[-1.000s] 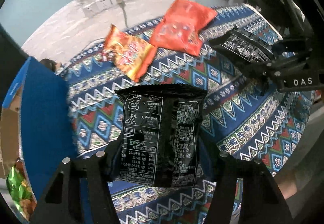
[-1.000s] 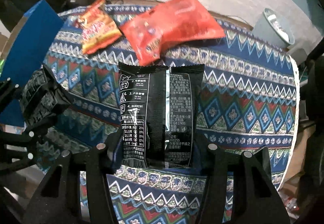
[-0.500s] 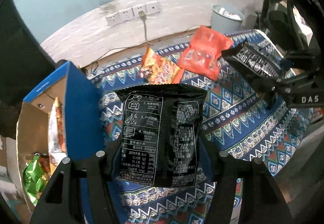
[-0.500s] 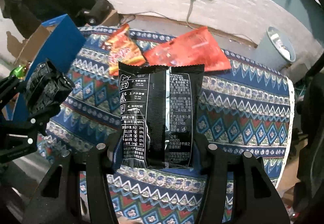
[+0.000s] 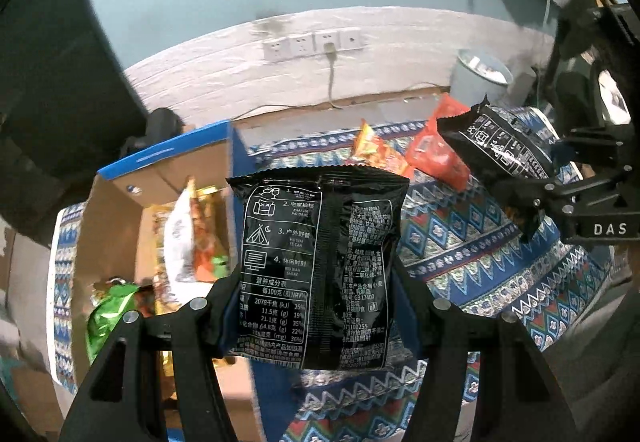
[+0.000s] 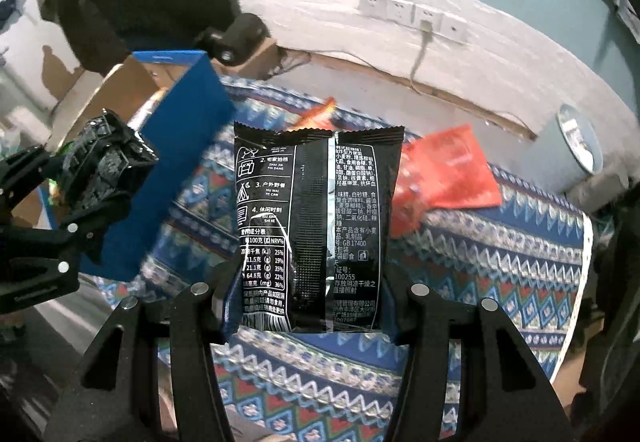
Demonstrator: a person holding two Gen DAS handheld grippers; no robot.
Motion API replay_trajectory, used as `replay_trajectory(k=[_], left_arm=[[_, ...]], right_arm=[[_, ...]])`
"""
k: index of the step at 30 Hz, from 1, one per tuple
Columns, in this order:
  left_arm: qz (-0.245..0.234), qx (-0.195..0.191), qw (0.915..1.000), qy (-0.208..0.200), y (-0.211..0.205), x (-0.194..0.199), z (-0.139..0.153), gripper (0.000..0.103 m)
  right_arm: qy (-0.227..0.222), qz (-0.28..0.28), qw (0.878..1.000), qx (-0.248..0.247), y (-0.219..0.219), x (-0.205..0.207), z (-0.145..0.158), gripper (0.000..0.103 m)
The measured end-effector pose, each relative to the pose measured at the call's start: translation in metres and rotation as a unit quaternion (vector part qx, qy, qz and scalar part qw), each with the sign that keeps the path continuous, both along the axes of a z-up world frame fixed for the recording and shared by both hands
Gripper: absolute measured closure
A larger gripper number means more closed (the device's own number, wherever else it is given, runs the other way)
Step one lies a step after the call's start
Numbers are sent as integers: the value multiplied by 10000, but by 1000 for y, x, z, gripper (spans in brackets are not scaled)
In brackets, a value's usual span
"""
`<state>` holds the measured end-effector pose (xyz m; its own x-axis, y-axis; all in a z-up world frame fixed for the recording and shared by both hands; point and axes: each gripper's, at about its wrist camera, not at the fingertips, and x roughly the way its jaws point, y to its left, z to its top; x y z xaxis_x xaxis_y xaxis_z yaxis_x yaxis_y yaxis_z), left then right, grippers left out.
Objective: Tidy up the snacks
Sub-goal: 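Carry both black packets up and over to the box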
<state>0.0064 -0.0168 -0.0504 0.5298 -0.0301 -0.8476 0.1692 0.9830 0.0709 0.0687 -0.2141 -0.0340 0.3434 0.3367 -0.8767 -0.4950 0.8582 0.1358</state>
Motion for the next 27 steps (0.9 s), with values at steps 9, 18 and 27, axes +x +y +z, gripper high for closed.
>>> replay_trajectory(k=[9, 18, 27], left_arm=[[342, -106, 9993, -82, 38, -5, 5, 39], [717, -126, 9973, -120, 76, -5, 5, 39], [1179, -147, 9929, -107, 123, -8, 0, 39]], right_arm=[[-65, 331, 9994, 28, 47, 4, 10, 50], [-93, 646, 9979, 45, 97, 9, 15, 50], [-31, 969, 9953, 72, 158, 16, 16, 50]])
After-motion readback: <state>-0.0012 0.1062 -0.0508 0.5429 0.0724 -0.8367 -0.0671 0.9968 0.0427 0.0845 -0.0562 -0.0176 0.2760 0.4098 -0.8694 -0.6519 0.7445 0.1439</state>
